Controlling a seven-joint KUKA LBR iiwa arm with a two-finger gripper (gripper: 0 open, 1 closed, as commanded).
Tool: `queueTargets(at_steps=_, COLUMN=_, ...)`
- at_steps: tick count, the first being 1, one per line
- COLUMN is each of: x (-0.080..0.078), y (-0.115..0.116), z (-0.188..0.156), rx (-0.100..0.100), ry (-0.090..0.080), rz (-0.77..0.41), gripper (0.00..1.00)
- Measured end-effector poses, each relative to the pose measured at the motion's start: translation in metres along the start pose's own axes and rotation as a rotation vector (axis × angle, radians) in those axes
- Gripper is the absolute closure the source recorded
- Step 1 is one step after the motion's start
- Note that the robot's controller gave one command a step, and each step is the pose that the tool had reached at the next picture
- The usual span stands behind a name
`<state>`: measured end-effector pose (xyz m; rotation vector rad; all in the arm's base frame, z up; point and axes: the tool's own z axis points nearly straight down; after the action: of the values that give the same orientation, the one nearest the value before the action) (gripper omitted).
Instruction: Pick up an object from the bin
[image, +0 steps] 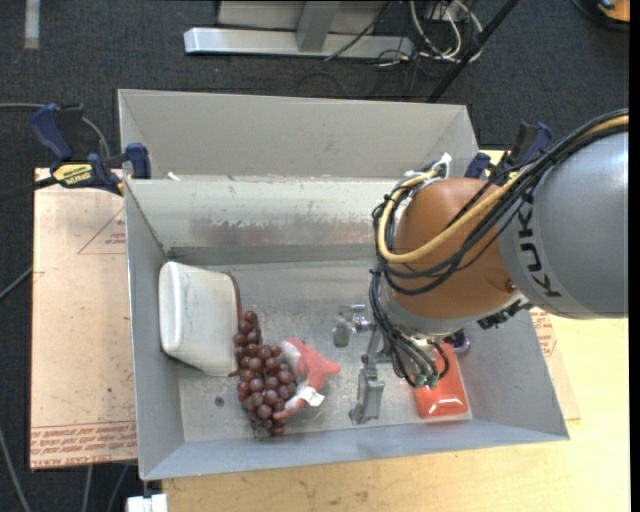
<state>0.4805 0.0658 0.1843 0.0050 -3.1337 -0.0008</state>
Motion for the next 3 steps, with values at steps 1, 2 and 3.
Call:
queueTargets(at_steps=1, x=-0.002, y=0.0, z=-0.004, rx=-0.001, ry=-0.007, rz=0.003, gripper=0.0)
queueTargets(at_steps=2, x=-0.002, y=0.043, z=0.05, rx=-0.001, ry=-0.008, rz=-0.112, gripper=0.0)
queueTargets(at_steps=3, x=0.001, y=0.08, z=0.037, rx=0.0, ry=-0.005, rz=-0.225, gripper=0.0)
